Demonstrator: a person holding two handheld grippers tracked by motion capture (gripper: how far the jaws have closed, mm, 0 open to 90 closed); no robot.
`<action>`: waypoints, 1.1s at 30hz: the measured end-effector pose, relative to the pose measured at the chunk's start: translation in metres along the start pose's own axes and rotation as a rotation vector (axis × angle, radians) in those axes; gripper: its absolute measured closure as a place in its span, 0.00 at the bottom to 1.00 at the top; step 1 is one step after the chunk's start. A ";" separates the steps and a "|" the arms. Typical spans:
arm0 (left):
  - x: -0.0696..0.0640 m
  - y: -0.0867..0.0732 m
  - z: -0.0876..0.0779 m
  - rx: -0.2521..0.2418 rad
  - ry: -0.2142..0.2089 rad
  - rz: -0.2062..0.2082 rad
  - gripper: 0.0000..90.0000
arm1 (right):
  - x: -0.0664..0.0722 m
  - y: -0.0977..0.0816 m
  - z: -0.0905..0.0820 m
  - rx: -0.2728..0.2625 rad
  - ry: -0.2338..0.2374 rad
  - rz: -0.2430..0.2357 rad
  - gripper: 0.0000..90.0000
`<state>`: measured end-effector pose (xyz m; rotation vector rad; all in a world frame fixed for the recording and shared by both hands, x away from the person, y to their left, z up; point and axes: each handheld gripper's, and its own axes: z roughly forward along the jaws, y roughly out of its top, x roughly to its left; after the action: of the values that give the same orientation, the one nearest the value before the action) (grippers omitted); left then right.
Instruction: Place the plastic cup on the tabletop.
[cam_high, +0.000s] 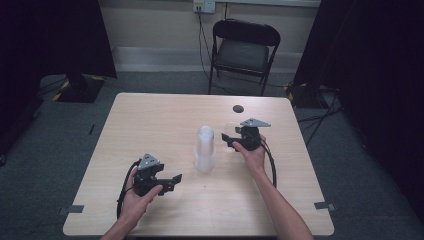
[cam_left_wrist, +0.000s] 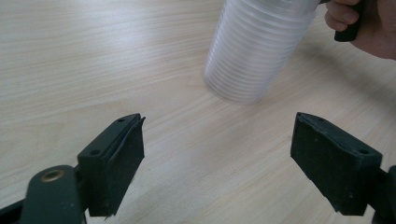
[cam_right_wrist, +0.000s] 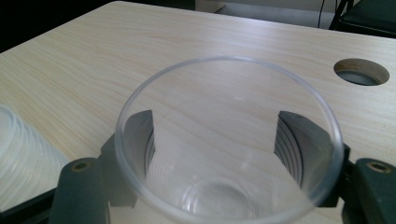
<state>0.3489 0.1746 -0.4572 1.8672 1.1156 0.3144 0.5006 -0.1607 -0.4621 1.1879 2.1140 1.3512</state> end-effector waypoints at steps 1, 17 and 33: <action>0.000 0.000 0.000 0.000 0.002 -0.001 0.19 | 0.000 0.000 0.000 0.001 0.000 -0.001 0.32; 0.001 0.000 0.001 0.001 0.005 -0.006 0.19 | 0.000 -0.013 -0.011 0.035 -0.017 -0.027 0.32; 0.003 0.000 0.001 -0.002 0.010 -0.010 0.20 | -0.001 -0.029 -0.017 0.070 -0.003 0.005 0.19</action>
<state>0.3509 0.1759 -0.4588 1.8597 1.1304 0.3201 0.4767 -0.1764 -0.4789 1.2230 2.1739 1.2857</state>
